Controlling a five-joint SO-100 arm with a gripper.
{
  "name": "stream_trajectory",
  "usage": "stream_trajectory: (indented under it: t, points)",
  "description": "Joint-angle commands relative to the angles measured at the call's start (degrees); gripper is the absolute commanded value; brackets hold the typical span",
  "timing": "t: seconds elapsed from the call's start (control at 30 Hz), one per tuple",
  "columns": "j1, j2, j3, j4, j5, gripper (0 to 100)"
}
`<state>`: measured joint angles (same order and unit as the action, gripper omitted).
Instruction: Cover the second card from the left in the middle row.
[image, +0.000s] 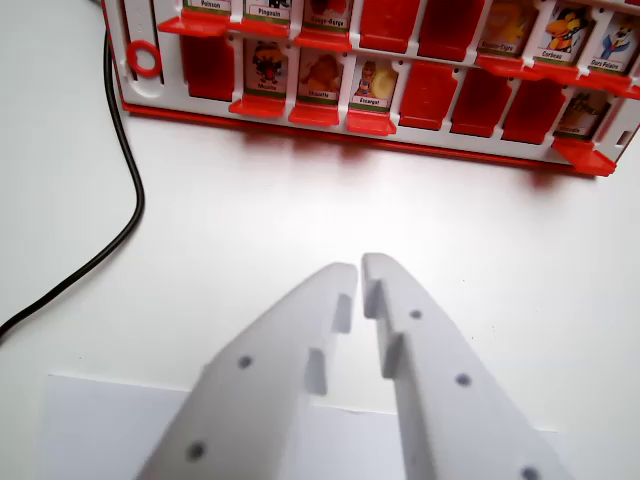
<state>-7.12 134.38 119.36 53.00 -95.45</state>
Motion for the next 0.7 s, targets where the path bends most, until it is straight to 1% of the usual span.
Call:
stream_trajectory:
  t: [0.0, 0.23, 0.37, 0.5, 0.53, 0.67]
  points:
    - [0.2, -5.7, -6.8, -3.6, -0.88, 0]
    - [-1.8, -16.0, -9.8, -8.8, -1.23, 0]
    - [-3.2, -21.2, -13.8, -9.7, -1.32, 0]
    - [-4.6, -27.0, -18.3, -10.1, -0.88, 0]
    - [-4.9, -28.1, -19.0, -10.5, -0.62, 0]
    - [-6.0, -31.2, -20.1, -11.4, -0.62, 0]
